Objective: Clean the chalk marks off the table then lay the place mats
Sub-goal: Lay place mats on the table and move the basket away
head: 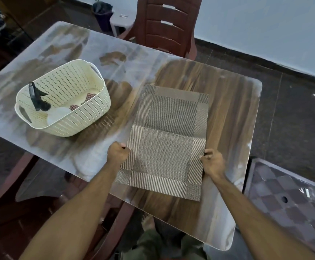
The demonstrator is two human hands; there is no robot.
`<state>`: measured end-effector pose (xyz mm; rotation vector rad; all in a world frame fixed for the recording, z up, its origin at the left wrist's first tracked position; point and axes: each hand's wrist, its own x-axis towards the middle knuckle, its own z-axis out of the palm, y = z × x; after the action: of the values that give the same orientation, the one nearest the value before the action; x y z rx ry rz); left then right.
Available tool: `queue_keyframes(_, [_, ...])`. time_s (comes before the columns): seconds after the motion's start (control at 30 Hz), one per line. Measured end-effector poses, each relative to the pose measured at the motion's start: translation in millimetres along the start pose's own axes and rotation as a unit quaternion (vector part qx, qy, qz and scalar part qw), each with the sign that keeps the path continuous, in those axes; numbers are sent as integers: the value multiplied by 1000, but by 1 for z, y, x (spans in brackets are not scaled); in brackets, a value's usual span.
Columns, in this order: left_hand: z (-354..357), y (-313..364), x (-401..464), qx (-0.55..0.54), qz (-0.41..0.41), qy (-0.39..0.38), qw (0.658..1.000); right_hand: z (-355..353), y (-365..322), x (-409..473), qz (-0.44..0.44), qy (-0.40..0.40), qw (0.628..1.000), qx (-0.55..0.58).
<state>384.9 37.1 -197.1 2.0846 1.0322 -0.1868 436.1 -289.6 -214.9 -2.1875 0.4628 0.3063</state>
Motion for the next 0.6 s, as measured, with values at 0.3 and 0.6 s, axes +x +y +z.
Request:
queue_keyframes(0.3, [-2,-6,0,-31,-19,-9,999,-1,3,-8,-28,-21,997,-66])
queue_keyframes(0.6, [-3,-12,3,-154,-6,23,988,8,3,-16,-17,-18,1000,1])
